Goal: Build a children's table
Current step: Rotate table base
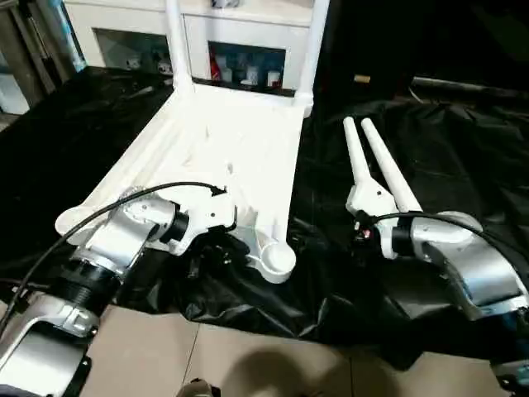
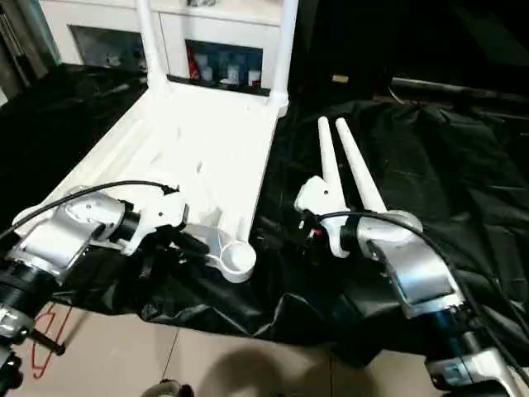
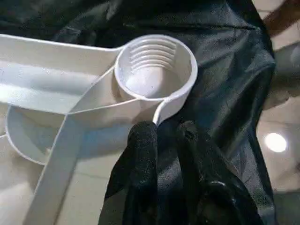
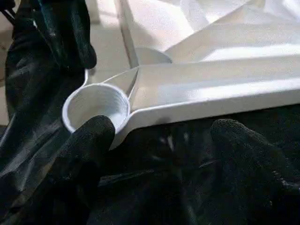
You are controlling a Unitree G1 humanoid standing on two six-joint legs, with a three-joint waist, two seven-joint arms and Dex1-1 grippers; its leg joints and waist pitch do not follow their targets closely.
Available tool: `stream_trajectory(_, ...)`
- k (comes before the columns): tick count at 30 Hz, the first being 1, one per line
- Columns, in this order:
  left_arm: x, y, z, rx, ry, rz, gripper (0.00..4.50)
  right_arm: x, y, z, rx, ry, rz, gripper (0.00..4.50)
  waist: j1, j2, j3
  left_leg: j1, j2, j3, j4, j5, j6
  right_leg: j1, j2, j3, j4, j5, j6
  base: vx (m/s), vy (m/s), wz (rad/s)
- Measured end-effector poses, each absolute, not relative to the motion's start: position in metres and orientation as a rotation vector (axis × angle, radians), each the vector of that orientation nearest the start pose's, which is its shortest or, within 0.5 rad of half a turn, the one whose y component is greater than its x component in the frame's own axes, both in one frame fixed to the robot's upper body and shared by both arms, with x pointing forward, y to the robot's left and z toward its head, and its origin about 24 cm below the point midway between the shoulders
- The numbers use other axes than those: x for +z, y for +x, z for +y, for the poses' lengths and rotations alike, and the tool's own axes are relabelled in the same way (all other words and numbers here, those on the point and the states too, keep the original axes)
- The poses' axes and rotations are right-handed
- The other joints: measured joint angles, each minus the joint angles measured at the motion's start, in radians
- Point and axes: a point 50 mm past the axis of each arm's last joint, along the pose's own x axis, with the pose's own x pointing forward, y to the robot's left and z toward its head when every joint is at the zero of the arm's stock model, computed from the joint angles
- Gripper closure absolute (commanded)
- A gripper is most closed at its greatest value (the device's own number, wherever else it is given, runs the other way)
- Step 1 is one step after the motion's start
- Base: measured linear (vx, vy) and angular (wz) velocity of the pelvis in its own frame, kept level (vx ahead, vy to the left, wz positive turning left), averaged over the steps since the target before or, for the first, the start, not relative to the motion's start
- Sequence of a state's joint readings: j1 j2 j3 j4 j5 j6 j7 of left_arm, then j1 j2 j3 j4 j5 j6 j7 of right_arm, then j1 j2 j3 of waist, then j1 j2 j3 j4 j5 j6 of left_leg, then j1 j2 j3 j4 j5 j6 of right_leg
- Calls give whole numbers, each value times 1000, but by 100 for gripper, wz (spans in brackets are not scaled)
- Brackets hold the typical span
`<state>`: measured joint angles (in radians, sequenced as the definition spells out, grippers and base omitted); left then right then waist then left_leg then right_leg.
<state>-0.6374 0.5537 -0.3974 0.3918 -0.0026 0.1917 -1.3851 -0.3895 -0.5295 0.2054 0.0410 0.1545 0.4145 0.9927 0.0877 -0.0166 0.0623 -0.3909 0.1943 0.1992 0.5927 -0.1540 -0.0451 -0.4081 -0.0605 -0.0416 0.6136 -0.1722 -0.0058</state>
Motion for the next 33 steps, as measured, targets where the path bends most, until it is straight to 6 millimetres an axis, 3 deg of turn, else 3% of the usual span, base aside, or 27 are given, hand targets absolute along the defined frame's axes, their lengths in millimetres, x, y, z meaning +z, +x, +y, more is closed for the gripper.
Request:
stream_trajectory(9, 80, 314, 144, -1414, 690, 547, 360, 94, 289, -158, 1093, -353, 353, 69, -1, 1, -1, 7, -1, -1, 0, 0, 0, 7, 0, 1, -2, -2, 4, 0, 0, 0)
stream_trajectory(18, 64, 318, 115, -1368, 668, 472, 360, 94, 289, -160, 1084, -357, 363, 69, 1, 1, 0, 6, -1, -1, 0, 0, 0, 7, 0, 1, -2, -2, 3, 0, 0, 0)
stream_trajectory(26, 71, 334, 102, -1263, 690, 377, 360, 94, 289, -162, 1077, -364, 366, 69, 0, 1, 0, 6, -1, -1, 0, 0, 0, 6, 0, 0, -2, -1, 2, 0, 0, 0)
stream_trajectory(33, 76, 341, 109, -1173, 697, 331, 360, 95, 290, -161, 1057, -362, 357, 69, -3, 1, -1, 6, -1, -2, 0, 0, 0, 6, 0, -1, -2, -1, 2, 0, 0, 0)
